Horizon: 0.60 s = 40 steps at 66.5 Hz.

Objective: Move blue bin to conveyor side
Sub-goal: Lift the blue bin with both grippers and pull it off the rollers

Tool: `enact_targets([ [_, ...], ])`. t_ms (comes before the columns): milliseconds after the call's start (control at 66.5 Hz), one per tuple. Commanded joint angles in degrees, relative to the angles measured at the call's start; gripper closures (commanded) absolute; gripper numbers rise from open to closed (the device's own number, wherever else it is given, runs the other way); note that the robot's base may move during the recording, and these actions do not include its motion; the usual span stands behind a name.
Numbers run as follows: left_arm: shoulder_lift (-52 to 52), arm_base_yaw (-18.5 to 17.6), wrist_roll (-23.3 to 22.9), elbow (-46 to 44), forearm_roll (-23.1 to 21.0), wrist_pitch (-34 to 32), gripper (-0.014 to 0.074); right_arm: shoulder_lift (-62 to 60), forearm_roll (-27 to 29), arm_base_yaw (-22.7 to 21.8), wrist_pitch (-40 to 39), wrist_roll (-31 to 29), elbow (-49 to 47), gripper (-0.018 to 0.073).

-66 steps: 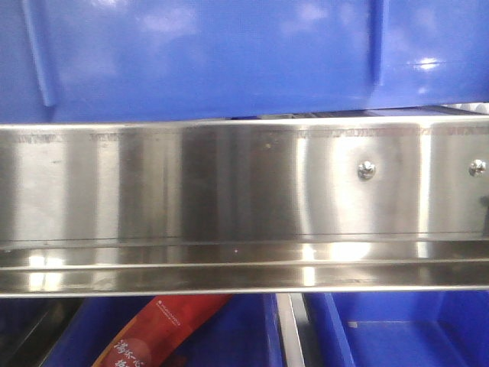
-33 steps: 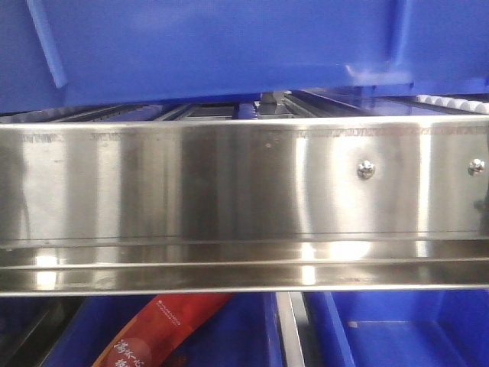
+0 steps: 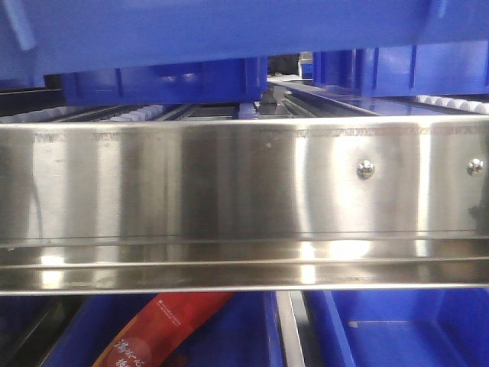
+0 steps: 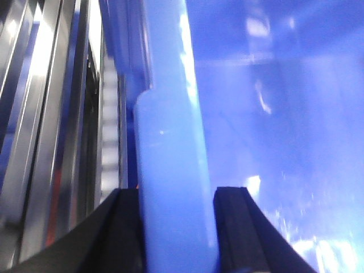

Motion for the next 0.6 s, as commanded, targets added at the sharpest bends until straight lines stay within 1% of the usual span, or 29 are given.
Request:
enact_targets([
  [0, -2.6, -0.1, 0.4, -0.8, -0.3, -2.8, 0.0615, -3.3, -3.1, -0.1, -4.7, -0.1, 0.7, 0.0640],
  [316, -7.5, -0.1, 0.4, 0.4, -0.3, -1.9, 0.0615, -10.8, -3.1, -0.1, -4.7, 0.3, 9.2, 0.0640],
  [391, -9.2, -0.1, 0.4, 2.5, -0.3, -2.2, 0.0615, -12.9, -3.1, -0.1, -4.7, 0.8, 11.6, 0.0640],
  [511, -12.8, -0.1, 0.4, 8.5, -0.3, -4.3, 0.0615, -16.2, -3.1, -0.1, -4.7, 0.9, 15.8, 0.0640],
  [587, -15.0, -0.1, 0.4, 11.7, -0.3, -6.0, 0.0615, -18.2, -3.1, -0.1, -6.1, 0.9, 18.3, 0.0640],
])
